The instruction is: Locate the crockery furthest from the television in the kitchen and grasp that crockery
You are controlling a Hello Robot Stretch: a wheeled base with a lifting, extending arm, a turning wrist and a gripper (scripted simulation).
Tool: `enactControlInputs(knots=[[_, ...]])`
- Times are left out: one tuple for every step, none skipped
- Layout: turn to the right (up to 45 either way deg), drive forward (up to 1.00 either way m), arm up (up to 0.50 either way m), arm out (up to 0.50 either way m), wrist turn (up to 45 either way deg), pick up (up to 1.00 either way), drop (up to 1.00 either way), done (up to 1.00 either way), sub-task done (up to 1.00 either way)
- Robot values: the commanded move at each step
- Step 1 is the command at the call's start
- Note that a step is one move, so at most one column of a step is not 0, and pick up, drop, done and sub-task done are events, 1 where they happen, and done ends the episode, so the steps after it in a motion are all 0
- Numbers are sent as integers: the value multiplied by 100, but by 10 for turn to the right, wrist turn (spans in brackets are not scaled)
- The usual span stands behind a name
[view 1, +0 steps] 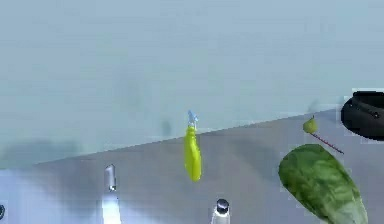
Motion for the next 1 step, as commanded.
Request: enactControlInputs(knots=[[-450, 0, 0, 0, 0, 0, 0, 0, 0]])
